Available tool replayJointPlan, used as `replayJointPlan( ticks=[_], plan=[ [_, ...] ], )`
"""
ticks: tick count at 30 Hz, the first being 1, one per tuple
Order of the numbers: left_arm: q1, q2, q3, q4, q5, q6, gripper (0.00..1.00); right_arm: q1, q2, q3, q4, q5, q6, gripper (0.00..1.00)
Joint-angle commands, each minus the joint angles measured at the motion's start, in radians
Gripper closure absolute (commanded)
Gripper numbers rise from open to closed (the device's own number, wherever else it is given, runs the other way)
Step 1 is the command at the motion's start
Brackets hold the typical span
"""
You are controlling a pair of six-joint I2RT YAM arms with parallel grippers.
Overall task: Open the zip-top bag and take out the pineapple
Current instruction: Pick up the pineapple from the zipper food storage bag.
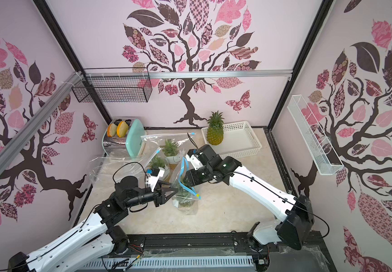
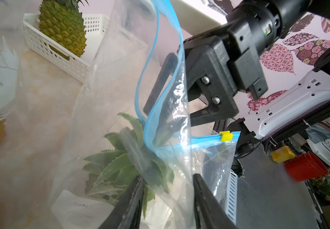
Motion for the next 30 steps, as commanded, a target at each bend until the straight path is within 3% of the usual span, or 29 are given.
replayJointPlan(
  ticks=[1, 6, 15, 26, 30],
  plan=[
    [-0.005, -0.036, -0.022, 0.004, -0.038, -0.014, 0.59, 0.021, 0.002, 0.041, -0.057, 0.027, -0.009, 0.5],
    [-0.005, -0.055, -0.05, 0.014, -0.058, -0.039, 0.83, 0.046, 0.008, 0.08, -0.079, 0.058, -0.007, 0.5],
    [-0.013, -0.024, -0.077, 0.058, -0.052, -0.056, 0.97, 0.091, 0.021, 0.148, -0.13, 0.113, 0.008, 0.5],
    [-0.048, -0.014, -0.11, 0.11, -0.067, -0.073, 1.0, 0.112, 0.071, 0.118, -0.115, 0.14, 0.027, 0.5],
    [-0.05, -0.024, -0.119, 0.113, -0.067, -0.077, 1.0, 0.114, 0.078, 0.103, -0.099, 0.167, 0.038, 0.54]
  ],
)
